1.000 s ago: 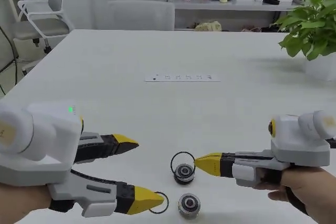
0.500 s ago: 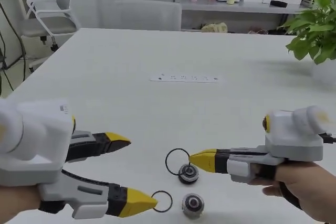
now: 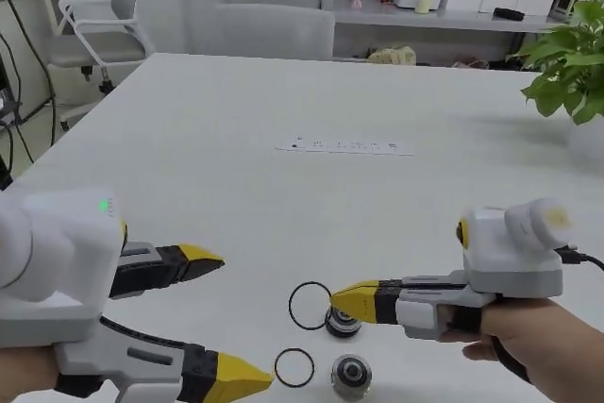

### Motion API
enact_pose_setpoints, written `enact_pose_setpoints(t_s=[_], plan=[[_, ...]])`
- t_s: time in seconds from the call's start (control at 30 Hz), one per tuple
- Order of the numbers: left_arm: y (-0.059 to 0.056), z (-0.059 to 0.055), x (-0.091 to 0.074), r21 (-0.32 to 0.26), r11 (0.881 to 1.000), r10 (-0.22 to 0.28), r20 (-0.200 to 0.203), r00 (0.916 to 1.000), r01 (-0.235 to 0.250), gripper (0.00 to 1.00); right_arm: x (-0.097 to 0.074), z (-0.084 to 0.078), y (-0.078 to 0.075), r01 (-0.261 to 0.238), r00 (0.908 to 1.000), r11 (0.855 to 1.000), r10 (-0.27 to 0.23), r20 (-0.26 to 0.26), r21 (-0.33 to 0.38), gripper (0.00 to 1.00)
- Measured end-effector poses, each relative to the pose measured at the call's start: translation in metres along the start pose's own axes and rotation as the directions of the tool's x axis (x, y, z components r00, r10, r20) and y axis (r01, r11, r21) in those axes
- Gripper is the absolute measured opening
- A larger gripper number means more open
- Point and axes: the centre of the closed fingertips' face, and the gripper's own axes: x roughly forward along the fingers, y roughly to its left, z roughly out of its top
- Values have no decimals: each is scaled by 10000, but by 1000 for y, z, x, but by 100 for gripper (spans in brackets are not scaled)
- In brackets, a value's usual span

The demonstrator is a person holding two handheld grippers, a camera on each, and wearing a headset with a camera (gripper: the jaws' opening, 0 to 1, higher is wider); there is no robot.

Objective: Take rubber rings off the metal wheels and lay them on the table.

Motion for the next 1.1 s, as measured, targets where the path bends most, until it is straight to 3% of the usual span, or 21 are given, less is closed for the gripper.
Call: enact_pose_setpoints(t_s=[1.1], plan=[[3,-20,-7,36,9997,230,-570,9981,-228,74,20,-32,-12,67,9914,10000,-68,-1308,-13,0]])
